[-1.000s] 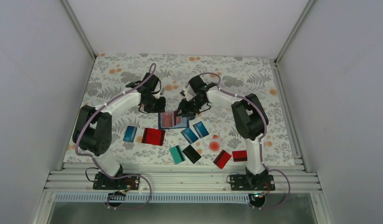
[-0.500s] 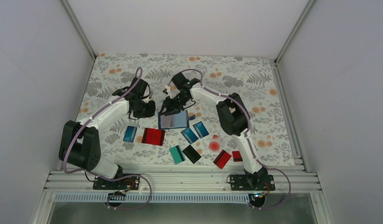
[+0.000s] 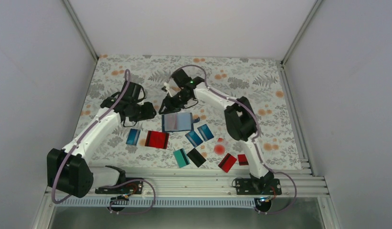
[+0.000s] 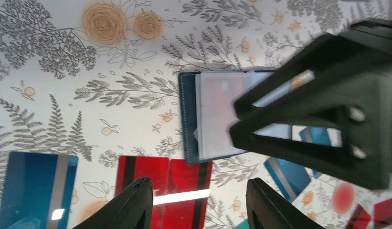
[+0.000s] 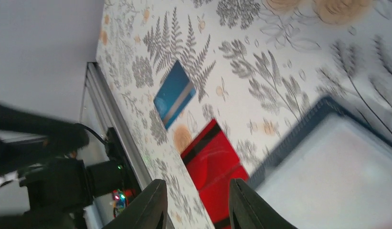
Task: Put the credit cards into the card holder
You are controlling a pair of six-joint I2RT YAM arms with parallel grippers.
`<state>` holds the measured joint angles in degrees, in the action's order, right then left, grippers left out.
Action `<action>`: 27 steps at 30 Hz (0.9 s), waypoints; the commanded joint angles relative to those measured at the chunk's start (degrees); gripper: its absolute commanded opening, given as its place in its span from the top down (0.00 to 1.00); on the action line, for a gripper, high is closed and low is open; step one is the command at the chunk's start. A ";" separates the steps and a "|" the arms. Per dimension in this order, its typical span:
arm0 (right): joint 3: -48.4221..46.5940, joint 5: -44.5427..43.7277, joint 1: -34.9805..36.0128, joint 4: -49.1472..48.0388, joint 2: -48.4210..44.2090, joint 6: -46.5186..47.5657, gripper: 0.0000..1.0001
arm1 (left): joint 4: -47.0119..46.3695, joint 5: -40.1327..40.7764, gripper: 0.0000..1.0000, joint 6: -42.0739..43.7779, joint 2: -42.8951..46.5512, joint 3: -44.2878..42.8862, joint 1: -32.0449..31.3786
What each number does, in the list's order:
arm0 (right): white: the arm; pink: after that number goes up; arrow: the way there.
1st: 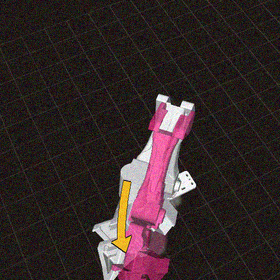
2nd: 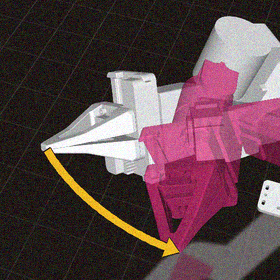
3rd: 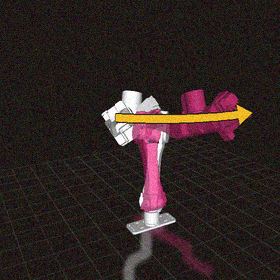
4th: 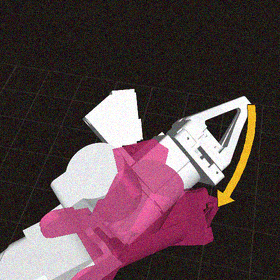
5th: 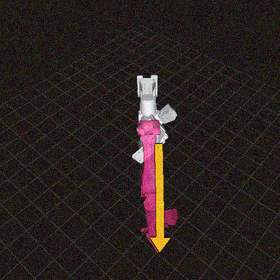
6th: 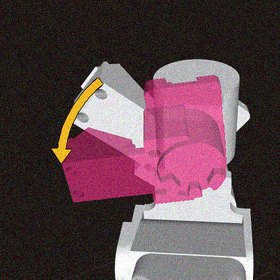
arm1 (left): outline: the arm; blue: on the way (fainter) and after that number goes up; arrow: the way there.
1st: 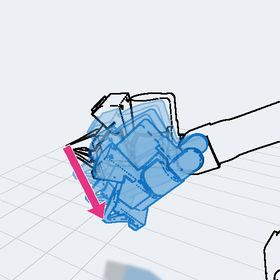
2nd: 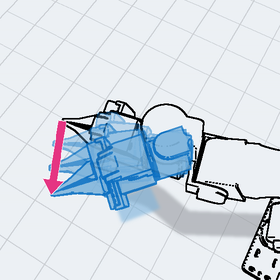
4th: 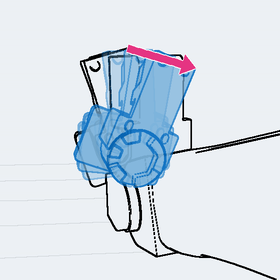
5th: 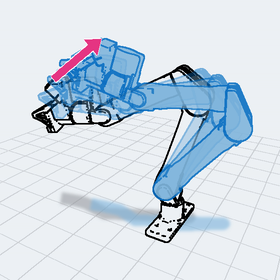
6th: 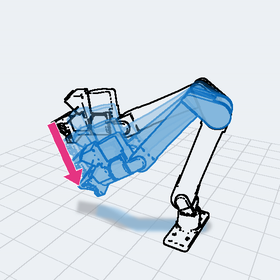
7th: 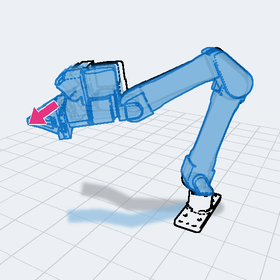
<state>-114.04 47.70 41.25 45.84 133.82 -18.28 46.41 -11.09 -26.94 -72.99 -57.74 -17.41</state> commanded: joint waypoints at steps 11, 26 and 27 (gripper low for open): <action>40.68 -12.41 0.61 -9.59 -28.99 0.72 0.66 | 0.84 -6.20 0.38 -10.71 7.40 10.01 -10.35; 54.97 -11.76 6.63 -18.05 -28.82 -0.43 0.67 | -1.15 -4.17 0.38 -38.98 15.14 26.25 -31.11; 54.99 -11.84 7.01 -18.45 -28.41 -0.50 0.67 | -2.29 -3.82 0.38 -40.52 14.77 26.71 -32.91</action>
<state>-59.55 35.57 46.26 32.23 104.77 -18.41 46.74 -15.51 -58.17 -57.41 -33.01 -45.71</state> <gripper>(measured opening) 0.326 0.623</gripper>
